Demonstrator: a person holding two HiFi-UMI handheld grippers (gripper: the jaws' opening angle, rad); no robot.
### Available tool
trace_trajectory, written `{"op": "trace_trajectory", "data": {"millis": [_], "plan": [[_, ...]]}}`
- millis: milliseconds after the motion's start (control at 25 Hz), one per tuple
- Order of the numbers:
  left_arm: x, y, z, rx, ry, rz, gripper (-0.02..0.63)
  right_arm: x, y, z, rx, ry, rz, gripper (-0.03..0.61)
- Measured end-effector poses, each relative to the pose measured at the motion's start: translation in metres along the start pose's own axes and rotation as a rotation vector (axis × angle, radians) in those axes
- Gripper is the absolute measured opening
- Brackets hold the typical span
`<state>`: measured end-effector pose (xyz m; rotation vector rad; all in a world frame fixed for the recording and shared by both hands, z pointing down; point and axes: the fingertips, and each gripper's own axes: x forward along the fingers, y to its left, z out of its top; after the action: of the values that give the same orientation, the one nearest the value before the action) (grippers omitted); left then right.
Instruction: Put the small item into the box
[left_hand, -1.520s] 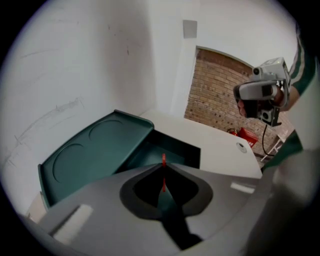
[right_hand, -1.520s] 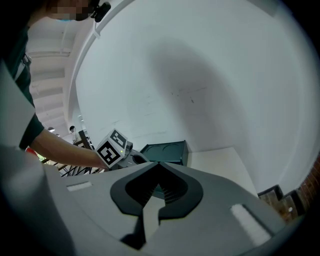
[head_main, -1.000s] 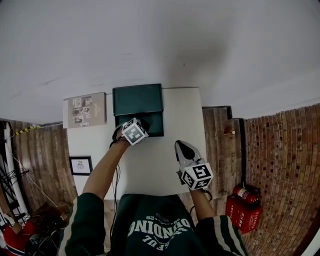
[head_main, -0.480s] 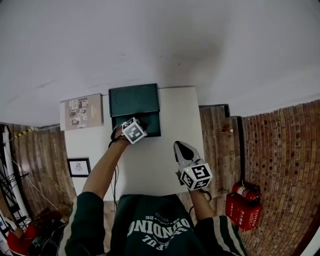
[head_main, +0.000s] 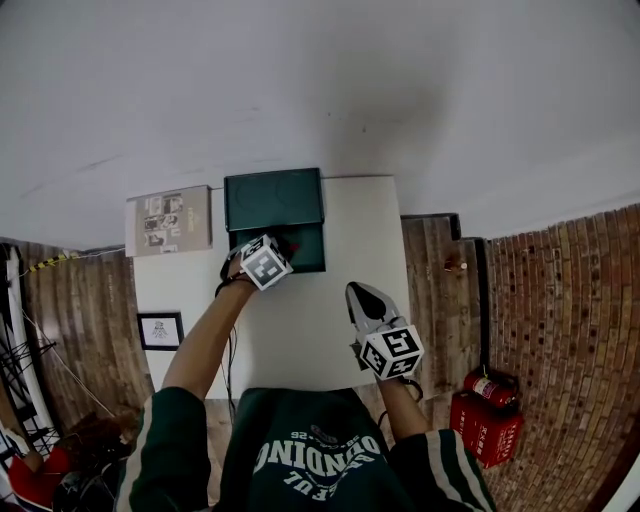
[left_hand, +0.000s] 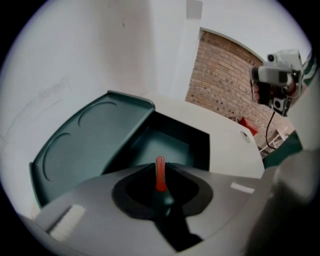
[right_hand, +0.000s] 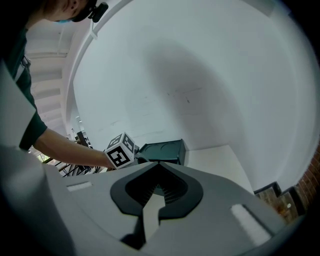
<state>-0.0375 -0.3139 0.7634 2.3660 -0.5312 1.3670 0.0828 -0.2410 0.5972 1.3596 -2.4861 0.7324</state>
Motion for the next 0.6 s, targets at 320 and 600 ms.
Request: {"op": "trace_trajectory", "data": {"millis": [320, 600], "plan": [[-0.060, -0.004, -0.001, -0.022, -0.139, 0.116, 0.063, 0.011, 0.029, 0.013, -0.043, -0.019, 0.069, 0.002], [-0.118, -0.019, -0.015, -0.069, -0.224, 0.197, 0.052, 0.016, 0.055, 0.034, -0.098, -0.052, 0.113, 0.002]]}}
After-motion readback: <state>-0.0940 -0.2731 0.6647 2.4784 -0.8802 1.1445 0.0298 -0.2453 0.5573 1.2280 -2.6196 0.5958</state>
